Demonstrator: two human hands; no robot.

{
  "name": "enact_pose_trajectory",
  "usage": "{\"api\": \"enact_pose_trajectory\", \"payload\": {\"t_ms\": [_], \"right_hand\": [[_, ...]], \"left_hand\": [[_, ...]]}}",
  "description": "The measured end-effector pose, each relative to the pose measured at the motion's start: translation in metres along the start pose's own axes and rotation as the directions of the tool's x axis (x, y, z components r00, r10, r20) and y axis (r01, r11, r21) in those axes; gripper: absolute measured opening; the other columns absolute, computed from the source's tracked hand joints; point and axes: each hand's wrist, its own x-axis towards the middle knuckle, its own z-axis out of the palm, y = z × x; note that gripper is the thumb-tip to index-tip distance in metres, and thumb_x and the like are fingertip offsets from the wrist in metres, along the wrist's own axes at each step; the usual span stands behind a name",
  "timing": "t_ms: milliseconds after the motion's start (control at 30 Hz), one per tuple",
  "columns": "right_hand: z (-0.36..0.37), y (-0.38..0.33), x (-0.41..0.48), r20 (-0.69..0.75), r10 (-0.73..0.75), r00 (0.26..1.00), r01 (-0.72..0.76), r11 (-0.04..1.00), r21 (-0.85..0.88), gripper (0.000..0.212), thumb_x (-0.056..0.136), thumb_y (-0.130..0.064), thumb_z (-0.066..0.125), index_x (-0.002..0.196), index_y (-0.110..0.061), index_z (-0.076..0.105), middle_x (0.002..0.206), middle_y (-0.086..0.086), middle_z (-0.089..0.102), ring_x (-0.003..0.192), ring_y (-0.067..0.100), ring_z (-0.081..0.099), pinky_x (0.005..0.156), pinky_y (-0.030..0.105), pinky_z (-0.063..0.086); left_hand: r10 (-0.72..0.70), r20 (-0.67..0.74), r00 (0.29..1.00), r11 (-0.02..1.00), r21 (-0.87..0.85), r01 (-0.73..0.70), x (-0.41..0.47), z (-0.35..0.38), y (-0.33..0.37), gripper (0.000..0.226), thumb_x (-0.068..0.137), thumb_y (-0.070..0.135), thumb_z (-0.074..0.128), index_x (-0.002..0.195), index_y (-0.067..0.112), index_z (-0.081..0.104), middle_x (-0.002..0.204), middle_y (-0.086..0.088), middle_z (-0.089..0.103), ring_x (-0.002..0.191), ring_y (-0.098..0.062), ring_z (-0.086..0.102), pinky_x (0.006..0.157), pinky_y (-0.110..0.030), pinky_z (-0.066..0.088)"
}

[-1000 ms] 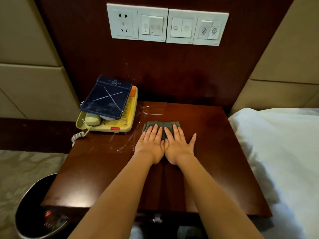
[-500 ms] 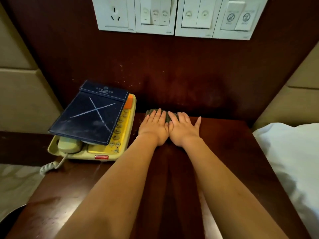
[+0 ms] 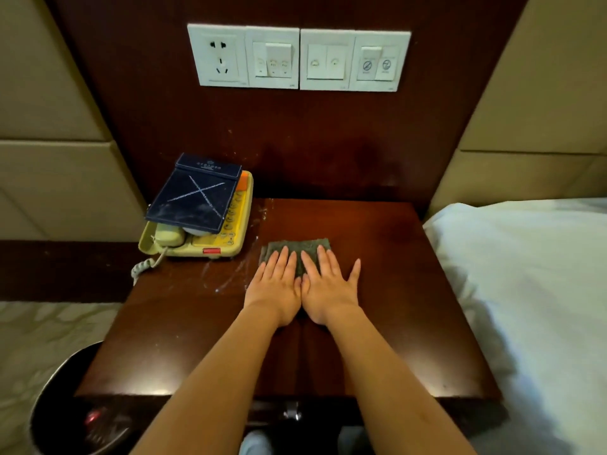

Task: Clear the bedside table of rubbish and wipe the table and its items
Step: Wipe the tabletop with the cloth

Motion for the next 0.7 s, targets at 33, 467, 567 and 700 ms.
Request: {"api": "enact_pose_trajectory", "payload": {"t_ms": [33,467,567,700], "right_hand": [[0.002,-0.001,-0.017,0.014,0.003,1.0,-0.003,1.0,0.005,0.052,0.102,-0.039,0.011,0.151,-0.033,-0.008,0.158,0.001,-0.019,0.145,0.017,-0.02,0.11,0.061,-0.017],[0.02,0.091,-0.136,0.028,0.083,0.996,-0.083,0.997,0.011,0.053,0.102,-0.042,0.011,0.151,-0.034,-0.008,0.158,-0.003,-0.02,0.145,0.013,-0.019,0.109,0.06,-0.018],[0.023,0.13,-0.149,-0.015,0.116,0.993,-0.115,0.993,0.024,0.053,0.1,-0.044,0.008,0.151,-0.035,-0.006,0.159,-0.005,-0.018,0.145,0.011,-0.018,0.111,0.058,-0.014],[0.023,0.158,-0.155,-0.17,0.126,0.977,-0.135,0.99,-0.042,0.08,0.079,-0.049,-0.001,0.149,-0.025,0.03,0.158,0.003,0.021,0.146,0.015,0.012,0.114,0.054,0.002]], "left_hand": [[0.006,0.003,1.0,1.0,0.003,-0.006,-0.015,0.005,0.003,0.055,0.102,0.037,0.006,0.149,0.016,-0.013,0.157,-0.001,-0.02,0.145,-0.015,-0.017,0.119,-0.033,-0.007],[0.181,-0.065,0.981,0.983,0.055,-0.178,-0.098,0.04,0.109,0.056,0.102,0.037,0.01,0.15,0.015,-0.01,0.158,-0.001,-0.017,0.145,-0.015,-0.016,0.118,-0.032,-0.007],[0.217,-0.055,0.975,0.974,0.082,-0.212,-0.094,0.048,0.148,0.057,0.102,0.037,0.009,0.15,0.014,-0.011,0.157,-0.002,-0.018,0.145,-0.016,-0.017,0.117,-0.033,-0.009],[0.282,-0.023,0.959,0.956,0.092,-0.279,-0.085,0.052,0.174,0.057,0.102,0.037,0.008,0.15,0.014,-0.011,0.157,-0.003,-0.019,0.144,-0.017,-0.018,0.114,-0.032,-0.012]]}}
